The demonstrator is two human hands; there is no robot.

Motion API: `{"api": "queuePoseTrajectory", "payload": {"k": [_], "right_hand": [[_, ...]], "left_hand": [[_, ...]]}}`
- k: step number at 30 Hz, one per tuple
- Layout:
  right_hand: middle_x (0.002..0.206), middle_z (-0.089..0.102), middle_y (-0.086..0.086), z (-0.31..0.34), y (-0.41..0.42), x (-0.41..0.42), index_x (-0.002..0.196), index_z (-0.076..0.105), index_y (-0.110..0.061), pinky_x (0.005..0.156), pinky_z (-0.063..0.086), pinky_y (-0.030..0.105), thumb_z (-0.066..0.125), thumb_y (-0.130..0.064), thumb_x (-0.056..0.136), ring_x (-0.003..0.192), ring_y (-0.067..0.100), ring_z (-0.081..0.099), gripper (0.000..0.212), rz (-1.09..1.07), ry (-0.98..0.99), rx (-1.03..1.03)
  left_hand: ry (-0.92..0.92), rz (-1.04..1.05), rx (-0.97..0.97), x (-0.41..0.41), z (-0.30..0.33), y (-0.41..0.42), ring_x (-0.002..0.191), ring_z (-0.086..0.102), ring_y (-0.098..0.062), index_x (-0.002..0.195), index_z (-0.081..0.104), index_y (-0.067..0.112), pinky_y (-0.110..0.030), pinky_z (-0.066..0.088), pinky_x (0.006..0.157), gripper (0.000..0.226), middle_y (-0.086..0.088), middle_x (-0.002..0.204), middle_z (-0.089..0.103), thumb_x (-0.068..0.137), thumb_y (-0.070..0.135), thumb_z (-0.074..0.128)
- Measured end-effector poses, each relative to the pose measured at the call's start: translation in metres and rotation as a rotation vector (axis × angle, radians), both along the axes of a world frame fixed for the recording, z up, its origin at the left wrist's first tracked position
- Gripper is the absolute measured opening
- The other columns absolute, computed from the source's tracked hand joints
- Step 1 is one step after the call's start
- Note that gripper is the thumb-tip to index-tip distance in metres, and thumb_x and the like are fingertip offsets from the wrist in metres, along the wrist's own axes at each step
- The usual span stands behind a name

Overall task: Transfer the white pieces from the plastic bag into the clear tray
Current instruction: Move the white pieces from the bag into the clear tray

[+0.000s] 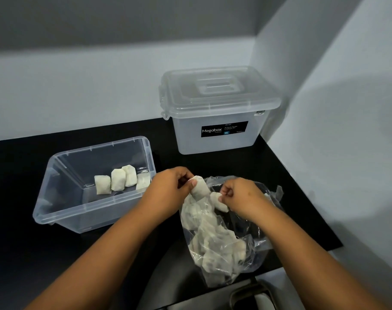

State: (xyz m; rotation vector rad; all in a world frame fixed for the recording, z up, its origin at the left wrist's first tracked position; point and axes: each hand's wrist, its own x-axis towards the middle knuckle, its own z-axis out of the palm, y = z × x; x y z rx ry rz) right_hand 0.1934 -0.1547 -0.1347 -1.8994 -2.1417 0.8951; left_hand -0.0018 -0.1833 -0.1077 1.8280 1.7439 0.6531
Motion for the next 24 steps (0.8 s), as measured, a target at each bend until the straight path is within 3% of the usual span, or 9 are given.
{"api": "queuePoseTrajectory", "payload": {"k": [5, 9, 14, 19, 24], "right_hand": [[0.075, 0.069, -0.002, 0.032, -0.005, 0.006, 0.084, 0.067, -0.02, 0.07, 0.056, 0.032, 0.067, -0.027, 0.089, 0.072, 0.015, 0.068, 0.008, 0.059, 0.024, 0.059], [0.069, 0.067, -0.005, 0.059, -0.003, 0.0, 0.08, 0.066, -0.024, 0.061, 0.048, 0.019, 0.068, -0.029, 0.089, 0.065, 0.006, 0.066, 0.01, 0.106, 0.117, 0.081], [0.076, 0.072, 0.004, 0.082, 0.011, -0.028, 0.084, 0.067, -0.019, 0.064, 0.056, 0.027, 0.068, -0.025, 0.089, 0.065, 0.012, 0.071, 0.008, 0.156, 0.243, 0.047], [0.07, 0.067, -0.003, 0.094, 0.032, -0.076, 0.087, 0.063, -0.025, 0.057, 0.047, 0.022, 0.066, -0.017, 0.09, 0.059, 0.006, 0.067, 0.009, 0.225, 0.273, 0.085], [0.068, 0.066, -0.004, 0.099, 0.044, -0.13, 0.089, 0.064, -0.02, 0.061, 0.053, 0.026, 0.062, -0.011, 0.089, 0.059, 0.008, 0.068, 0.008, 0.282, 0.275, 0.154]], "left_hand": [[-0.013, -0.018, 0.003, 0.001, 0.008, 0.003, 0.076, 0.063, -0.002, 0.095, 0.07, 0.025, -0.024, 0.053, 0.071, 0.012, 0.01, 0.085, 0.069, 0.091, 0.032, 0.062], [-0.067, -0.021, 0.019, -0.007, 0.021, 0.006, 0.064, 0.061, 0.002, 0.092, 0.071, 0.026, -0.018, 0.049, 0.063, 0.009, 0.013, 0.076, 0.068, 0.089, 0.031, 0.065], [-0.038, 0.02, 0.059, -0.038, 0.046, 0.009, 0.061, 0.058, 0.007, 0.09, 0.072, 0.029, -0.007, 0.043, 0.055, 0.006, 0.017, 0.071, 0.065, 0.088, 0.033, 0.067], [-0.031, 0.098, 0.094, -0.096, 0.073, 0.01, 0.072, 0.068, -0.008, 0.088, 0.071, 0.023, -0.025, 0.053, 0.068, 0.005, 0.006, 0.077, 0.071, 0.085, 0.025, 0.071], [0.132, 0.131, -0.012, -0.166, 0.074, 0.017, 0.069, 0.067, -0.008, 0.083, 0.065, 0.027, -0.025, 0.053, 0.065, 0.005, 0.009, 0.073, 0.069, 0.085, 0.025, 0.07]]}}
